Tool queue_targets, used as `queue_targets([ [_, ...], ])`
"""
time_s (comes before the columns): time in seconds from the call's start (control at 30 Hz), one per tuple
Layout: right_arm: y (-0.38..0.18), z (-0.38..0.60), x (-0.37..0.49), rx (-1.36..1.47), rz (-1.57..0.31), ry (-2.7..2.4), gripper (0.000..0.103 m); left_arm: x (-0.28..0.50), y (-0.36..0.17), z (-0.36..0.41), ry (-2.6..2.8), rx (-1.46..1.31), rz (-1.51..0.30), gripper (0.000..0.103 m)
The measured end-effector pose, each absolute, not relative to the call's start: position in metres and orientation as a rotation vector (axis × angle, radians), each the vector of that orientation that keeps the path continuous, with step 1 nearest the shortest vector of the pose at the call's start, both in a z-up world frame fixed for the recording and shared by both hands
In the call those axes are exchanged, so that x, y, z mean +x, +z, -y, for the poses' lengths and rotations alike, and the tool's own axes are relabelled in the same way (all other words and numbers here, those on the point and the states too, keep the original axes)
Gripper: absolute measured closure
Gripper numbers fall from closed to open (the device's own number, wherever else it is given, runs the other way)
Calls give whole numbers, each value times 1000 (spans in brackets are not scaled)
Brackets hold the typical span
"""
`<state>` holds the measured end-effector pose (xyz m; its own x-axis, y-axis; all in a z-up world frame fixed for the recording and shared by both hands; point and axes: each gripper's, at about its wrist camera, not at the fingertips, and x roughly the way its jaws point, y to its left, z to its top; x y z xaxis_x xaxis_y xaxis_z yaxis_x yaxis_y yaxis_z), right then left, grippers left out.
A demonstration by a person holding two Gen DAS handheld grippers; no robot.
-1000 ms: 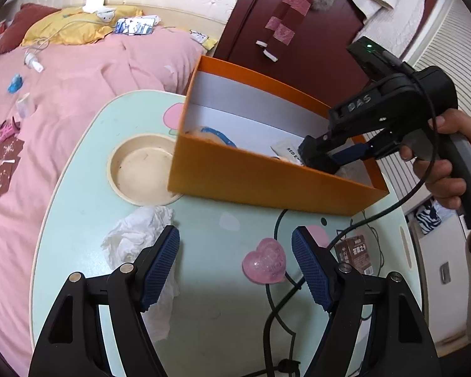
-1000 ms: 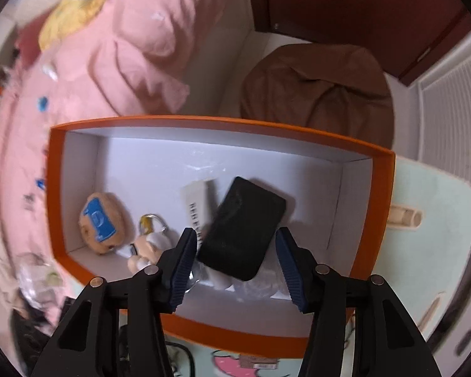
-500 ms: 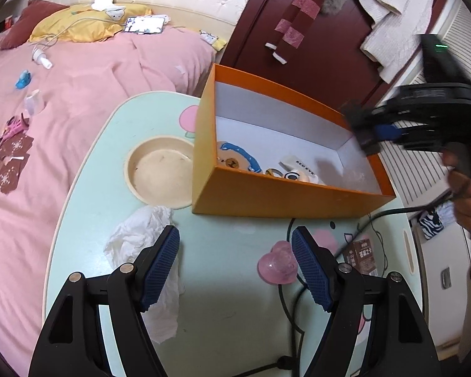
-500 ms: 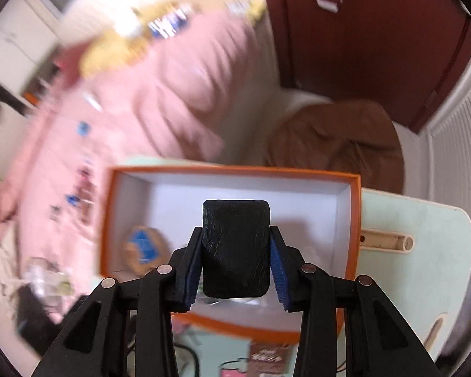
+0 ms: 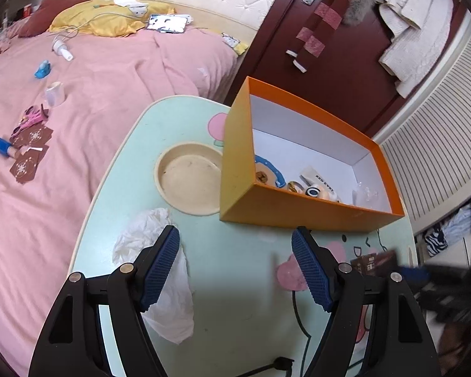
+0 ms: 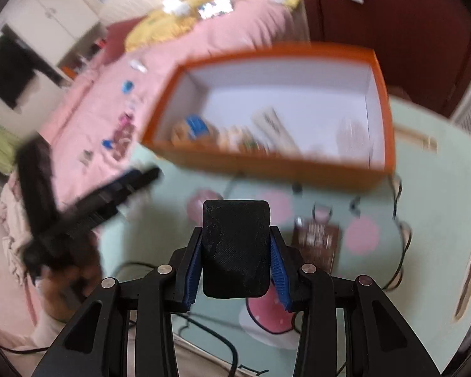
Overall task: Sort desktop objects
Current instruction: 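Grasp the black pouch with the right tool, place it on the table, then grasp the white RED EARTH tube with the right tool, place it on the table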
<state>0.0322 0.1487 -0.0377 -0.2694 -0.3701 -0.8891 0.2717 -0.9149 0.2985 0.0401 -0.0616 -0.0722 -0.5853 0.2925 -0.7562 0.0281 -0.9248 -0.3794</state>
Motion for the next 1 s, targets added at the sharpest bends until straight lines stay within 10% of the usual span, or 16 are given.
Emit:
queue_targets([
  [1.0, -5, -127, -73, 1560, -182, -2126, 58, 35, -74, 53, 2593, -1409, 480, 29],
])
